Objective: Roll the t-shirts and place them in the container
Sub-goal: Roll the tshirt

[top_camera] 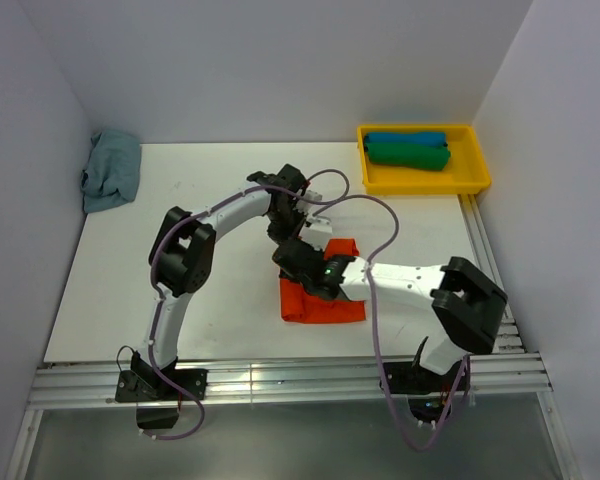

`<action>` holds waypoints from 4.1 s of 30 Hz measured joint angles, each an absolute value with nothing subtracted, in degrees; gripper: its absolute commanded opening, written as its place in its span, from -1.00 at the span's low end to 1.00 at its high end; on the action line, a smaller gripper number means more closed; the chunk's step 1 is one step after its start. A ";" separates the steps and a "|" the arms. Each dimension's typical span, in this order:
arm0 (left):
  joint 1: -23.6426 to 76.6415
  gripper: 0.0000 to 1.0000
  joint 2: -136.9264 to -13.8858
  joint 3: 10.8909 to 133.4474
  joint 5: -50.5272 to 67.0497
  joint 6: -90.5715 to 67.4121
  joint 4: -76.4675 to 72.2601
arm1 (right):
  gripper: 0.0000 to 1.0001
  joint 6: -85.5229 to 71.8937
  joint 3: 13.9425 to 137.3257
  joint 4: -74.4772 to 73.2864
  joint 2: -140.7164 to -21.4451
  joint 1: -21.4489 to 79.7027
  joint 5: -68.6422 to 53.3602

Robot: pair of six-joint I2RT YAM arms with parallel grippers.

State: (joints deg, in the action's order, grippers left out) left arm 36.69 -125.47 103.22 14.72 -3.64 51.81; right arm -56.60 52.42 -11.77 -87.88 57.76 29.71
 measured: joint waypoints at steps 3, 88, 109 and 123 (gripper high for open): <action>36.86 -0.99 -125.95 104.01 14.37 -3.64 52.66 | 0.04 -55.83 58.54 -16.88 -93.06 59.83 33.95; 37.04 -0.99 -122.48 99.29 12.45 -8.51 45.87 | 0.18 -63.99 35.29 7.11 -84.27 52.71 20.64; 37.91 -0.99 -123.63 100.31 10.24 -8.23 47.07 | 0.17 -55.53 65.19 -22.63 -102.87 63.20 39.44; 37.58 -0.33 -124.66 102.91 11.25 -8.05 49.28 | -0.01 -58.50 68.62 -30.22 -108.14 65.73 42.46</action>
